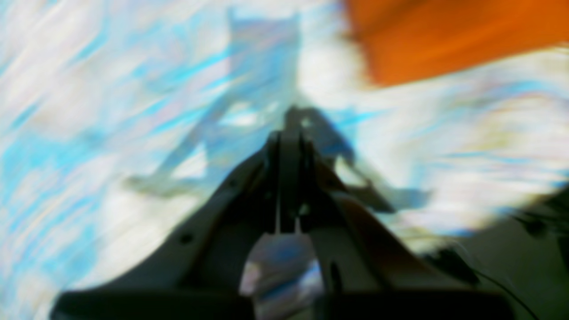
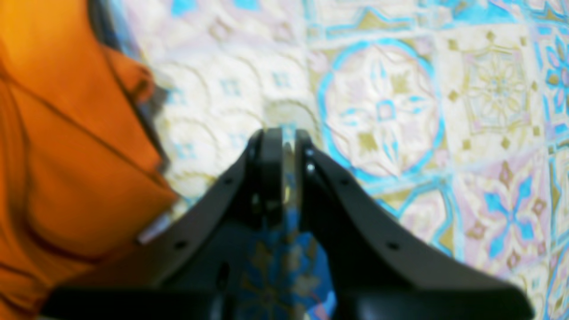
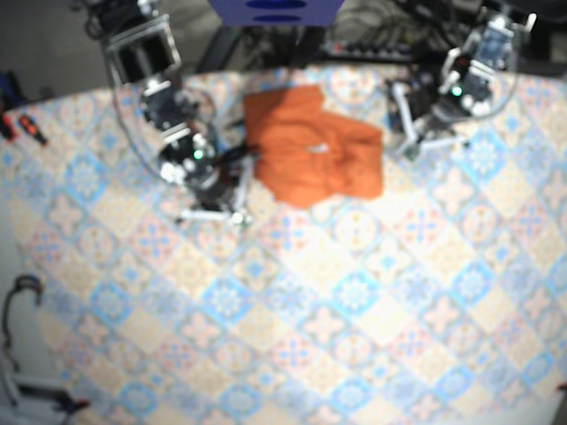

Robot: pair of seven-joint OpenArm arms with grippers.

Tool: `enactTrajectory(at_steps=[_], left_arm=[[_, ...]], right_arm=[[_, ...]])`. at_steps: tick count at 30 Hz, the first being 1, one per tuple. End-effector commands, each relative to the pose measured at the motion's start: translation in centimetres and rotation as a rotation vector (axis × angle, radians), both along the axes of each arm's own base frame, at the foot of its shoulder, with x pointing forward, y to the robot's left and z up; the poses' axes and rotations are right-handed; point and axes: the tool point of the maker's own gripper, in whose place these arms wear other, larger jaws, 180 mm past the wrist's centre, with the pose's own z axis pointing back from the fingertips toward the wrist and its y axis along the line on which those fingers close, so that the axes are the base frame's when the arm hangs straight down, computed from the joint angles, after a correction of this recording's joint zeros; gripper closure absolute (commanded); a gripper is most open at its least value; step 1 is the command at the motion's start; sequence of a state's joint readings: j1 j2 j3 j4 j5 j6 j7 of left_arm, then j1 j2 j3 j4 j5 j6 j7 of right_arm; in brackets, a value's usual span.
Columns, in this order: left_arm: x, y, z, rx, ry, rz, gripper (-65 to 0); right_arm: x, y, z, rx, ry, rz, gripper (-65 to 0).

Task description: Fold the T-shirt properly

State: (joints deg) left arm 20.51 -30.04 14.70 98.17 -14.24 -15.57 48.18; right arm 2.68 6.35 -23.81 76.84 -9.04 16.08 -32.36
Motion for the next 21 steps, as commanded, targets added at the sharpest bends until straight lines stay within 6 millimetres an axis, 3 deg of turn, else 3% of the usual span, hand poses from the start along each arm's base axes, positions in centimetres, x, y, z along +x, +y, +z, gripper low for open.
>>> enactTrajectory(at_steps=[1, 5, 9, 16, 21], left_arm=[[-0.5, -0.7, 0.0, -0.003, 0.010, -0.025, 0.0], [-1.1, -3.9, -0.5, -0.036, 0.037, -0.096, 0.0], [-0.5, -4.8, -0.4, -0.043, 0.025, -0.096, 0.0], [1.8, -4.0, -0.7, -0.020, 0.003, -0.085, 0.0], [4.1, -3.5, 0.0, -0.008, -0.038, -0.075, 0.0]], right_arm=[[1.8, 0.6, 1.8, 0.015, -0.066, 0.011, -5.2], [1.4, 2.8, 1.2, 0.022, -0.045, 0.060, -5.2], [1.0, 3.9, 0.8, 0.028, -0.031, 0.080, -5.2], [0.5, 4.4, 0.6, 0.037, -0.025, 0.085, -5.2], [-1.2, 5.5, -0.3, 0.035, 0.005, 0.120, -5.2]])
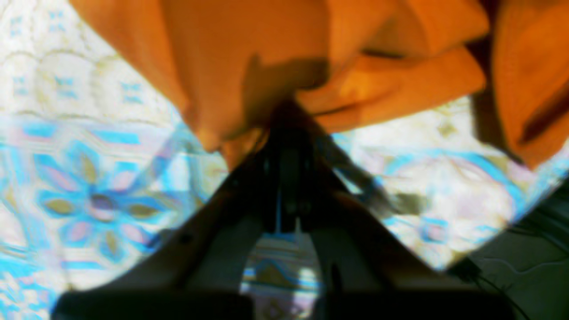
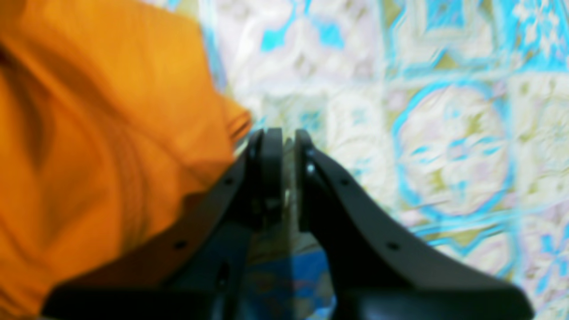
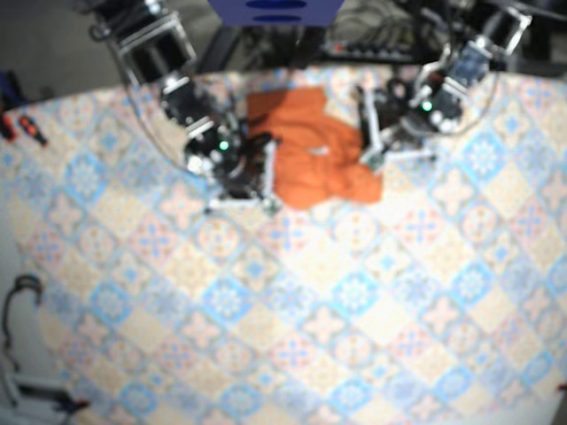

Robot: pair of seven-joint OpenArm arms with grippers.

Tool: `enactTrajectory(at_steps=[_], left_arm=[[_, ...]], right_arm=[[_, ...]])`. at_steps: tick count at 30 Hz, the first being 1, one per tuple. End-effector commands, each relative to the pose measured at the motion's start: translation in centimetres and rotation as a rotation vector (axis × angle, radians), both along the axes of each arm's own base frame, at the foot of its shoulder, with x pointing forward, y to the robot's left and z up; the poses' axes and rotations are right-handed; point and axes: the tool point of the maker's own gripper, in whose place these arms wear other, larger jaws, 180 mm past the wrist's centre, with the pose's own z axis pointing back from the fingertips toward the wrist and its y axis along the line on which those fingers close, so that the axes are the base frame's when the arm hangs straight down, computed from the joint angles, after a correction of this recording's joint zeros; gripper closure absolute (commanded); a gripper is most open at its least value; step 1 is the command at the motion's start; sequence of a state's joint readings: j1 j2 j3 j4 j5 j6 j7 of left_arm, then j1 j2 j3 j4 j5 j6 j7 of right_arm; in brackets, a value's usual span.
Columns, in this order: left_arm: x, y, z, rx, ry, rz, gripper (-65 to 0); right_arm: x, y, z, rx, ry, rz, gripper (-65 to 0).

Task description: Fold the T-shirt properly

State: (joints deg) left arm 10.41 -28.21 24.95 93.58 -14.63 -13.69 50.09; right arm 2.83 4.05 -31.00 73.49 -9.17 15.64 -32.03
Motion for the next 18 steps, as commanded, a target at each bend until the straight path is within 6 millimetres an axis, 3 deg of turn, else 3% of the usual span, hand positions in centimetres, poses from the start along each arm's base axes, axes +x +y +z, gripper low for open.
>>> enactTrajectory(at_steps=[1, 18], left_arm=[[1.6, 0.4, 0.9, 0.006, -0.045, 0.003, 0.0], [8.5, 2.7, 3.1, 0.056, -0.148, 0.044, 0.0]], right_arm=[[0.8, 0.7, 1.1, 0.025, -0.038, 0.008, -5.2], [-5.7, -0.7, -2.3, 0.008, 0.081, 0.001, -5.2]])
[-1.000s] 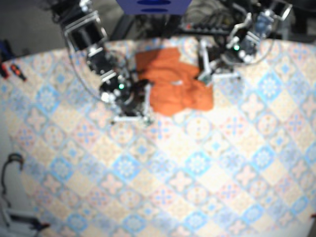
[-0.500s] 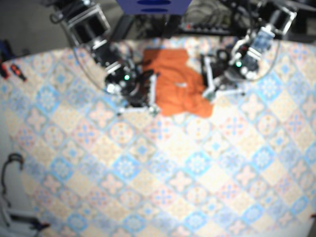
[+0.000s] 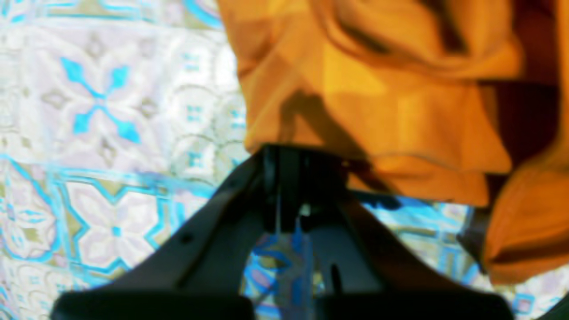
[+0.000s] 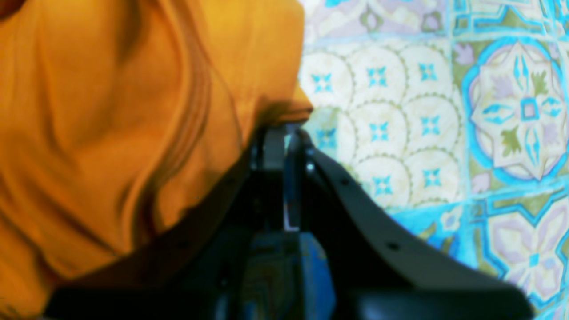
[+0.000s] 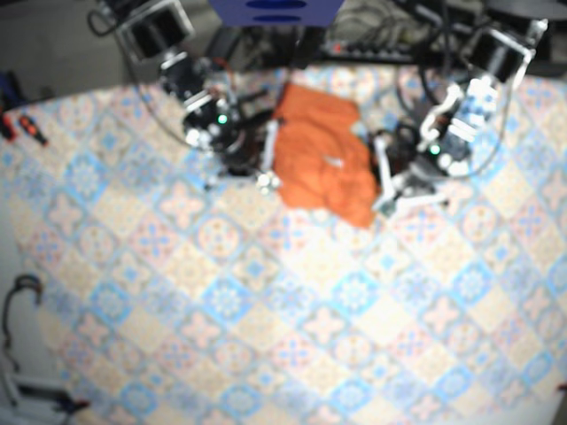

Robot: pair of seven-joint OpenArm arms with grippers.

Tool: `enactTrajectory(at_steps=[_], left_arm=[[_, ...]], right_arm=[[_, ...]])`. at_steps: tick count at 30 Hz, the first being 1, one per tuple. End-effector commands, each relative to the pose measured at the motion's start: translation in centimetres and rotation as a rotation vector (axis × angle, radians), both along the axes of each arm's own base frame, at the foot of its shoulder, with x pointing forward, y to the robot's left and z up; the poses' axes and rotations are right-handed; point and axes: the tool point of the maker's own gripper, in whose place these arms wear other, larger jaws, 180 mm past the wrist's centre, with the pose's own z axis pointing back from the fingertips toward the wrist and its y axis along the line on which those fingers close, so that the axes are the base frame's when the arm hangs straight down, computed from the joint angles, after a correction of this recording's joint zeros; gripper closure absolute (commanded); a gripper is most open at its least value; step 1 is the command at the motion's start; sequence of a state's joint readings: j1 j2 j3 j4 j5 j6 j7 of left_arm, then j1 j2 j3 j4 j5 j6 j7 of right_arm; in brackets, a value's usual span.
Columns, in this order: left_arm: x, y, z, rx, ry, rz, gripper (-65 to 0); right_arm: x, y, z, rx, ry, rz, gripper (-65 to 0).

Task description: Fold the T-shirt properly

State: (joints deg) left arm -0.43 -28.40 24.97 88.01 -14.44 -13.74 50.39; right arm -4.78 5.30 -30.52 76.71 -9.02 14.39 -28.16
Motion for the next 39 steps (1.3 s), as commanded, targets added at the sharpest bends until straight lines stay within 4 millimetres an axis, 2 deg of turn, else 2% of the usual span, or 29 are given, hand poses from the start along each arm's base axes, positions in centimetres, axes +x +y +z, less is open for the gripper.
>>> enactTrajectory(at_steps=[1, 5, 9, 11, 13, 14, 19, 24, 26, 30, 34, 39], left_arm=[[1.6, 0.6, 1.1, 0.005, -0.041, 0.011, 0.0], [2.6, 0.9, 1.2, 0.009, -0.049, 0.022, 0.0], [2.9, 0.8, 1.3, 0.007, -0.056, 0.021, 0.0], [3.0, 0.1, 1.3, -0.007, -0.059, 0.021, 0.0], [3.0, 0.2, 0.9, -0.006, -0.048, 0.029, 0.0], [3.3, 0.4, 0.8, -0.002, -0.047, 0.036, 0.0], [4.8, -1.1, 0.3, -0.036, -0.036, 0.060, 0.0], [6.4, -2.4, 0.5, -0.043, -0.043, 0.048, 0.0], [7.1, -4.1, 0.8, -0.054, -0.056, 0.010, 0.0], [8.3, -5.5, 0.9, -0.064, -0.059, -0.003, 0.0], [9.2, -6.7, 1.0, -0.082, -0.057, 0.003, 0.0], [9.5, -7.9, 1.2, -0.103, -0.058, -0.003, 0.0]], right_arm=[[-1.5, -0.8, -0.8, -0.041, 0.049, 0.020, -5.2], [-2.6, -0.5, -0.2, -0.028, 0.044, 0.028, -5.2], [-3.5, -0.3, -0.7, -0.048, 0.073, 0.044, -5.2], [-4.2, 0.8, -0.8, -0.047, 0.078, 0.087, -5.2], [-5.1, 2.1, -0.8, -0.044, 0.084, 0.135, -5.2], [-5.9, 2.6, -1.2, -0.053, 0.100, 0.159, -5.2], [-8.2, 6.0, -1.6, -0.127, 0.122, 0.347, -5.2], [-7.6, 6.7, -1.3, -0.175, 0.103, 0.405, -5.1], [-7.7, 7.0, -1.2, -0.186, 0.097, 0.430, -5.1], [-7.7, 7.9, -0.9, -0.209, 0.074, 0.490, -5.1], [-7.0, 8.6, -0.4, -0.225, 0.041, 0.533, -5.1], [-5.9, 9.7, 0.5, -0.219, 0.008, 0.543, -5.1]])
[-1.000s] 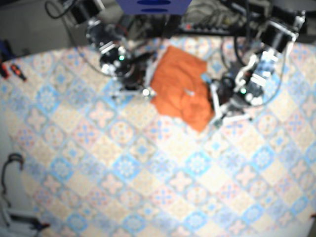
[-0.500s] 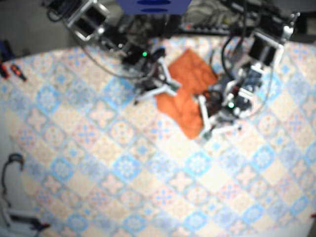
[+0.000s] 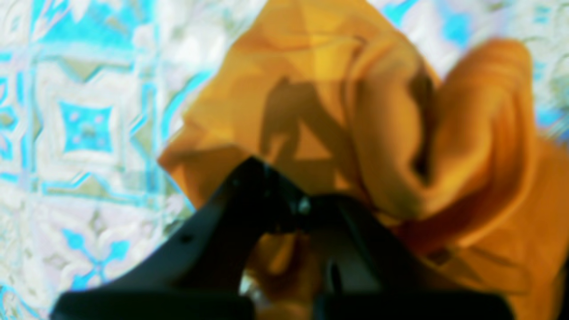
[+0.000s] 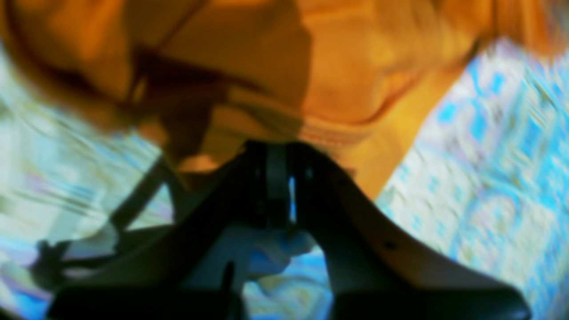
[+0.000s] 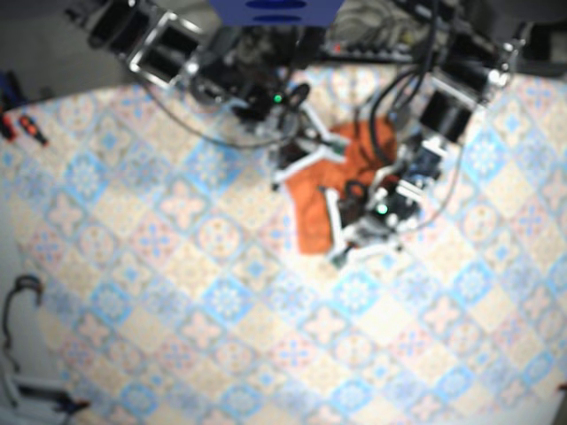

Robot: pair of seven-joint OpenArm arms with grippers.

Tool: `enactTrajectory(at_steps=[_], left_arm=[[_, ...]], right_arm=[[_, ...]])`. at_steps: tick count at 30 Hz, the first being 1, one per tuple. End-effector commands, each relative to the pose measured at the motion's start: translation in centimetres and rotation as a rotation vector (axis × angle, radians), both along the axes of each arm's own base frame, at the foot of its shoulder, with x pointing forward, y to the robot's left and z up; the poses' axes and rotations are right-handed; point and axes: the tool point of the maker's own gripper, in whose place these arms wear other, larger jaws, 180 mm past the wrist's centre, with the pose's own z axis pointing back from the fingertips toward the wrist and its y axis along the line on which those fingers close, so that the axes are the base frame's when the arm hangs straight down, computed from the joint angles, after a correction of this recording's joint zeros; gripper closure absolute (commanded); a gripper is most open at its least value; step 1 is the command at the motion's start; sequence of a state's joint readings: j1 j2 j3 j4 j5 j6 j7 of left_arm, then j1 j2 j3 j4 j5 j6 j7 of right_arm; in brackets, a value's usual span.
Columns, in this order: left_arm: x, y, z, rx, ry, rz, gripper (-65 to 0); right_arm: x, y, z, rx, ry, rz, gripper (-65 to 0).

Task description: Fold the T-shirt properly

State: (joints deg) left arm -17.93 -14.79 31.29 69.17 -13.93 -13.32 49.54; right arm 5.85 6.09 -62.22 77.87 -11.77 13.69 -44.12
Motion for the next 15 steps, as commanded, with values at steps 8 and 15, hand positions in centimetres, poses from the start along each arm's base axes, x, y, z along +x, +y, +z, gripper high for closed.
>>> enactTrajectory(at_steps=[8, 15], left_arm=[[-0.3, 1.3, -0.1, 0.002, -0.012, 0.006, 0.0], [-1.9, 3.2, -0.9, 0.007, -0.021, 0.011, 0.0]], right_arm=[[-0.9, 0.6, 0.0, 0.042, 0.054, 0.001, -5.1], [1.6, -3.2, -0.3, 0.015, 0.038, -0.103, -5.1]])
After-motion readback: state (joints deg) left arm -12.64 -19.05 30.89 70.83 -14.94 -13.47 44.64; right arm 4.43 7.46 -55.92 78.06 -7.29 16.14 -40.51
